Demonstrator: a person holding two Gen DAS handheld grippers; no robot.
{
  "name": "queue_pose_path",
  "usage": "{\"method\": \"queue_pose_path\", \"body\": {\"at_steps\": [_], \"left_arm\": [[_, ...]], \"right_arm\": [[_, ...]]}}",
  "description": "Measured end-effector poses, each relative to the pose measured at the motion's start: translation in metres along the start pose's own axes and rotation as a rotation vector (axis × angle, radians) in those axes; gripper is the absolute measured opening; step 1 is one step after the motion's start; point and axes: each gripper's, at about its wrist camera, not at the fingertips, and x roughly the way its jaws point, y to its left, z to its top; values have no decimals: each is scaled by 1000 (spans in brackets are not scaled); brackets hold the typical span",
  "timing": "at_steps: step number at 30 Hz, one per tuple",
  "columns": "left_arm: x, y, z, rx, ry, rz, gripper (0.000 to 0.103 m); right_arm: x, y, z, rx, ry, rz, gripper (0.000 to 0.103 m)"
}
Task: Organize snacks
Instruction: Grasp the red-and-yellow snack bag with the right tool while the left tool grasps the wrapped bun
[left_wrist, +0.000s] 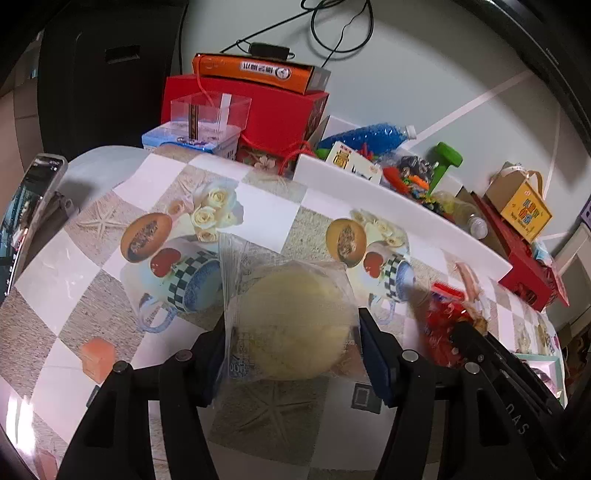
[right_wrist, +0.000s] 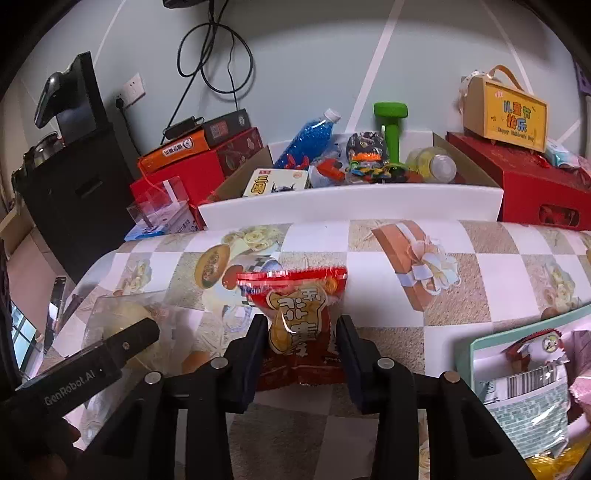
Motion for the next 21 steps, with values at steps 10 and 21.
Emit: {"method": "queue_pose_path", "body": {"at_steps": [10, 21], "left_arm": [[-15, 0, 4, -3, -37, -11, 64], [-25, -4, 6, 7, -60, -20, 64]], "right_arm": [[-15, 3, 6, -18, -27, 2, 40], [-31, -3, 11, -5, -48, -3, 40]]}}
